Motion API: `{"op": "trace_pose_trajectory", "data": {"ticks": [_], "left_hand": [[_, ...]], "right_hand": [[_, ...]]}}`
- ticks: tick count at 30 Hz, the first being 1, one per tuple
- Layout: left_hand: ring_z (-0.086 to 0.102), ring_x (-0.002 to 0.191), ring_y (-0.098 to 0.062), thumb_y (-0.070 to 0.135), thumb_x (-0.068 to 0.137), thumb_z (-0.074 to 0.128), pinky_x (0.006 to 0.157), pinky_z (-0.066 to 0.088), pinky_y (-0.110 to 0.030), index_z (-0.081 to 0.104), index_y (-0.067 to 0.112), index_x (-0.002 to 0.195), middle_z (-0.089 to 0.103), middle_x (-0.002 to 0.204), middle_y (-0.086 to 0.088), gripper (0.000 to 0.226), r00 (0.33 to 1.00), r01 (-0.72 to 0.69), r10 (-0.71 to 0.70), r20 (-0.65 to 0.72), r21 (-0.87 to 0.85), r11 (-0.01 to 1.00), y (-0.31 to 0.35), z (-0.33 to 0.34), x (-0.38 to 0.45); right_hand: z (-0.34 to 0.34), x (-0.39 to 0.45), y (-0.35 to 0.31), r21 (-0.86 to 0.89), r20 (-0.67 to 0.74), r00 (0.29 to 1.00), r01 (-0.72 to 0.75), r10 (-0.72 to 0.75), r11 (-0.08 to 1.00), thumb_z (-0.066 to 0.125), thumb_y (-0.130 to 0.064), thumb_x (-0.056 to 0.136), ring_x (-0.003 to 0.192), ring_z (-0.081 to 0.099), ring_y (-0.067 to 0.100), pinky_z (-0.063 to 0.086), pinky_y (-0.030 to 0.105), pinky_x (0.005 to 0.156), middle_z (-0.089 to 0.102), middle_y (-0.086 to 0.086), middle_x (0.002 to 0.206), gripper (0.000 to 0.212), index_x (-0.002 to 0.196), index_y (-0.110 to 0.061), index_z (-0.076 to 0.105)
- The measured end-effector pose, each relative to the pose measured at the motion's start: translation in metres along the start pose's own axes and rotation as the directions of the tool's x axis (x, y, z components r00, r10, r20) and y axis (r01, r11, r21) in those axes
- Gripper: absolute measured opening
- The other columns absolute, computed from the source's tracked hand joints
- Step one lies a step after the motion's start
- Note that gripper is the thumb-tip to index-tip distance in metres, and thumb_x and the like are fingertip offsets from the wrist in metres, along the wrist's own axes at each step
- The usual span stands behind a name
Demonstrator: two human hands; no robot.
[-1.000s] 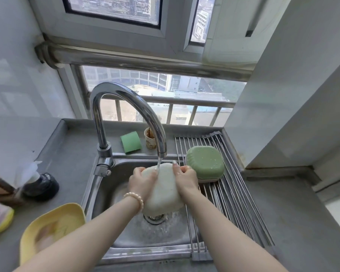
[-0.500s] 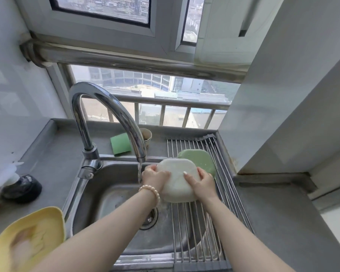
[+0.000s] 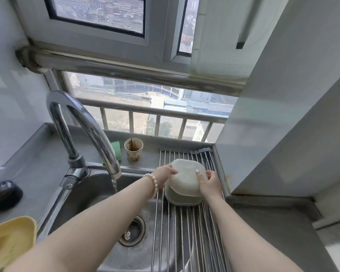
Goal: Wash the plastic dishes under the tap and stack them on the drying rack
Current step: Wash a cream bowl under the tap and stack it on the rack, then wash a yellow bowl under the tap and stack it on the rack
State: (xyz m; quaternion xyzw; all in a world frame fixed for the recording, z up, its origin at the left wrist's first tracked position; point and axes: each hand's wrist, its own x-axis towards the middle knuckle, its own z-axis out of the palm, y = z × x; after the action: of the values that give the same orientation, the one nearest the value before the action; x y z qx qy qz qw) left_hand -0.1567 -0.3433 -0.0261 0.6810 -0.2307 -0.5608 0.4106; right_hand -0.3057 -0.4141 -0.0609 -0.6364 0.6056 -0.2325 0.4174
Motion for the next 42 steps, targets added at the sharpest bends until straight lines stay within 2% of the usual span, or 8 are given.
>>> {"op": "trace_pose_trajectory", "data": {"ticks": [8, 11, 15, 19, 24, 35, 39, 42], "left_hand": [[0.048, 0.117, -0.022, 0.005, 0.098, 0.041, 0.08, 0.042, -0.017, 0.03, 0.008, 0.146, 0.045, 0.138, -0.01, 0.049, 1.0, -0.017, 0.016, 0.008, 0.087, 0.996, -0.014, 0.006, 0.014], [0.035, 0.135, -0.022, 0.011, 0.098, 0.045, 0.109, 0.029, -0.029, 0.016, 0.007, 0.151, 0.034, 0.147, -0.006, 0.061, 1.0, -0.028, 0.03, -0.01, 0.153, 0.988, -0.023, 0.004, 0.015], [0.03, 0.139, -0.023, 0.029, 0.097, 0.048, 0.111, 0.025, -0.029, 0.016, 0.008, 0.15, 0.028, 0.154, -0.009, 0.066, 0.999, -0.015, 0.029, -0.038, 0.328, 0.945, -0.045, -0.011, 0.003], [0.053, 0.107, -0.022, 0.022, 0.096, 0.051, 0.067, 0.043, -0.017, 0.039, 0.007, 0.143, 0.052, 0.12, -0.01, 0.051, 0.99, 0.1, -0.138, 0.035, 0.517, 0.85, -0.067, -0.045, -0.031], [0.059, 0.082, -0.016, 0.019, 0.092, 0.055, 0.062, 0.045, -0.024, 0.059, 0.015, 0.121, 0.06, 0.097, 0.0, 0.03, 0.969, 0.201, -0.245, 0.017, 0.519, 0.831, -0.101, -0.106, -0.068], [0.059, 0.074, -0.014, 0.004, 0.092, 0.053, 0.066, 0.042, -0.024, 0.065, 0.015, 0.102, 0.068, 0.092, 0.0, 0.019, 0.976, 0.193, -0.162, -0.148, 0.229, 0.954, -0.137, -0.232, -0.142], [0.059, 0.074, -0.012, 0.001, 0.094, 0.043, 0.065, 0.041, -0.023, 0.063, 0.015, 0.096, 0.068, 0.091, 0.001, 0.025, 0.97, 0.157, -0.133, -0.204, 0.104, 0.982, -0.142, -0.259, -0.159], [0.059, 0.073, -0.013, -0.002, 0.094, 0.044, 0.062, 0.041, -0.021, 0.063, 0.009, 0.104, 0.068, 0.091, -0.002, 0.024, 0.968, 0.133, -0.117, -0.224, 0.06, 0.989, -0.144, -0.271, -0.165]], "right_hand": [[0.002, -0.001, 0.018, -0.219, 0.161, 0.985, 0.094, -0.06, 0.971, 0.063, -0.032, 0.088, 0.129, 0.042, 0.024, 0.036, 0.036, 0.107, 0.043, 0.007, 0.143, 0.069, 0.145, -0.008, 0.034], [0.003, -0.004, 0.02, -0.305, 0.2, 0.975, 0.158, -0.099, 0.939, 0.064, -0.038, 0.087, 0.138, 0.031, 0.023, 0.027, 0.037, 0.114, 0.031, 0.006, 0.152, 0.078, 0.15, -0.014, 0.025], [-0.002, -0.016, 0.019, -0.402, 0.151, 0.978, 0.193, -0.143, 0.895, 0.059, -0.038, 0.092, 0.145, 0.016, 0.022, 0.014, 0.034, 0.117, 0.014, 0.006, 0.159, 0.075, 0.152, -0.015, 0.019], [0.007, -0.052, 0.009, -0.408, 0.037, 0.942, 0.319, -0.333, 0.856, 0.056, -0.022, 0.092, 0.125, 0.042, 0.022, 0.033, 0.034, 0.107, 0.046, 0.007, 0.133, 0.041, 0.132, -0.013, 0.052], [0.063, -0.107, -0.01, -0.377, 0.196, 0.876, 0.483, -0.441, 0.791, 0.057, -0.017, 0.088, 0.099, 0.051, 0.018, 0.038, 0.03, 0.09, 0.056, 0.0, 0.1, 0.019, 0.105, -0.013, 0.063], [0.208, -0.203, -0.068, -0.353, 0.593, 0.8, 0.363, -0.094, 0.862, 0.055, -0.024, 0.087, 0.095, 0.062, 0.027, 0.047, 0.029, 0.076, 0.07, 0.009, 0.1, 0.018, 0.093, -0.013, 0.069], [0.247, -0.235, -0.079, -0.387, 0.681, 0.732, 0.356, 0.004, 0.851, 0.059, -0.05, 0.087, 0.073, 0.053, 0.022, 0.035, 0.03, 0.057, 0.061, 0.004, 0.077, 0.039, 0.07, -0.016, 0.053], [0.276, -0.253, -0.078, -0.389, 0.694, 0.718, 0.306, 0.058, 0.869, 0.062, -0.062, 0.079, 0.072, 0.054, 0.021, 0.039, 0.031, 0.056, 0.058, 0.001, 0.077, 0.046, 0.078, -0.017, 0.053]]}}
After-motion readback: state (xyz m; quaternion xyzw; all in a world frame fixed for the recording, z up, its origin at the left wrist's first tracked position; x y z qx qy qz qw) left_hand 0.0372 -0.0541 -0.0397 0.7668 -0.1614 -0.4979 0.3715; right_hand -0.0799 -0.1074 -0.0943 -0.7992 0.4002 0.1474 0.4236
